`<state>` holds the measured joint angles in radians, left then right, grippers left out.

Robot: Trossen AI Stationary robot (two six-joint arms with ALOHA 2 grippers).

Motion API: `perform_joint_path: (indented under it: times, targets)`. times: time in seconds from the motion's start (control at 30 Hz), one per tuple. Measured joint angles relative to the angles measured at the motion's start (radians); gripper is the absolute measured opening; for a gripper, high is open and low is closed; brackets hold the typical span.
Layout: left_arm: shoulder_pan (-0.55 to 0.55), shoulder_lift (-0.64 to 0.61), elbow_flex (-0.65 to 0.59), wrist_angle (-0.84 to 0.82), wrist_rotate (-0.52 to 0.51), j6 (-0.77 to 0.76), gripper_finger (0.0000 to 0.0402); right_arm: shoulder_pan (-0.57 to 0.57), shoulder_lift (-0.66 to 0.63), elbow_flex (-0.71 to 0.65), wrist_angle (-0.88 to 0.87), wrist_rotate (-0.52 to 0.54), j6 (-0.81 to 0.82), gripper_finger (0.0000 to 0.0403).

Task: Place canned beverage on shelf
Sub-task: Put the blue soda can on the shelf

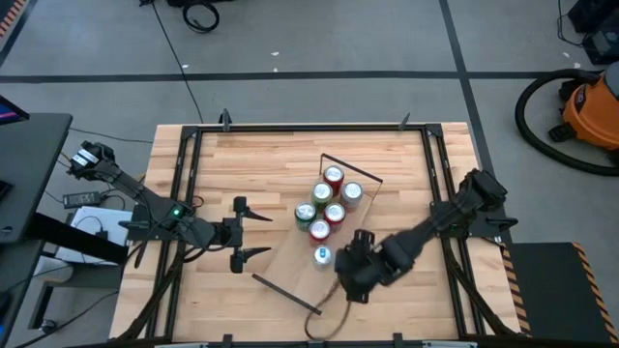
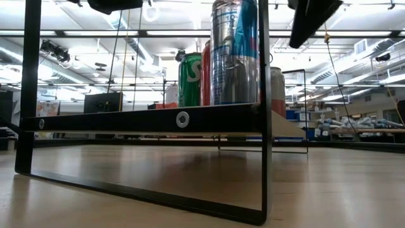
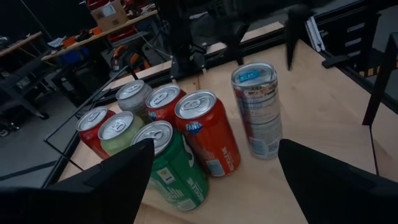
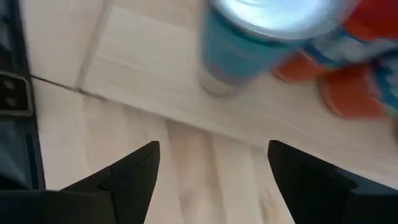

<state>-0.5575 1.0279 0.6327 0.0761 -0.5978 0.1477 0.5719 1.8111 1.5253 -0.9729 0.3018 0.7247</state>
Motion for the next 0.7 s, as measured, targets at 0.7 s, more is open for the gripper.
perform_joint_path:
  times: [0.7]
  targets:
    - [0.000, 0.000, 0.000, 0.000, 0.000, -0.006, 0.0355, 0.056, 0.002, -0.449, 0.752, 0.234, 0.057, 0.0309]
